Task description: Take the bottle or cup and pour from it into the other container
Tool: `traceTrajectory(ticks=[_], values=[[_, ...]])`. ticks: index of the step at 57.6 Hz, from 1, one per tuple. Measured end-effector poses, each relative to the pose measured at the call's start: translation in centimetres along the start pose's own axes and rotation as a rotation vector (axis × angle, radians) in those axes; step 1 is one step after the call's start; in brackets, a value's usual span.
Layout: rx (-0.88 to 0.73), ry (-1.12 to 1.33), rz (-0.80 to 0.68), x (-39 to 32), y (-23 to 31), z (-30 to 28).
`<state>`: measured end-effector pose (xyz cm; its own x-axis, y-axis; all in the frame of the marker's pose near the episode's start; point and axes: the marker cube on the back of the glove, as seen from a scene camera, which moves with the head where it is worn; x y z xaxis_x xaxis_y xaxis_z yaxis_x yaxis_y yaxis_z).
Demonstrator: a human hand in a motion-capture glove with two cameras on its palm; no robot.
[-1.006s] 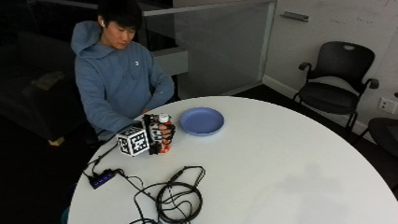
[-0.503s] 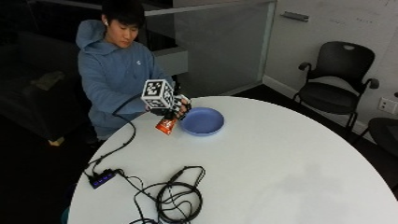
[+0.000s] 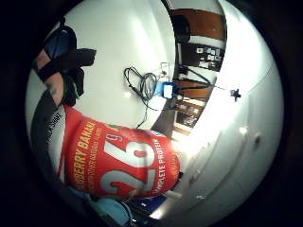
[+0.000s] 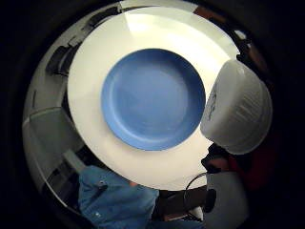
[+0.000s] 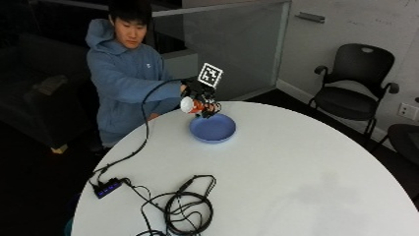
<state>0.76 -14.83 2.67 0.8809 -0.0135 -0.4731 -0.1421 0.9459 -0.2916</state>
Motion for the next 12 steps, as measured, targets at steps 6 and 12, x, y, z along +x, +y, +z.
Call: traceTrajectory(ticks=[6,12], values=[[-0.047,0.003,-0.055,-2.9,-0.2,-0.7],[-0.067,-0.186,-0.193,-6.1,0.1,-1.7]])
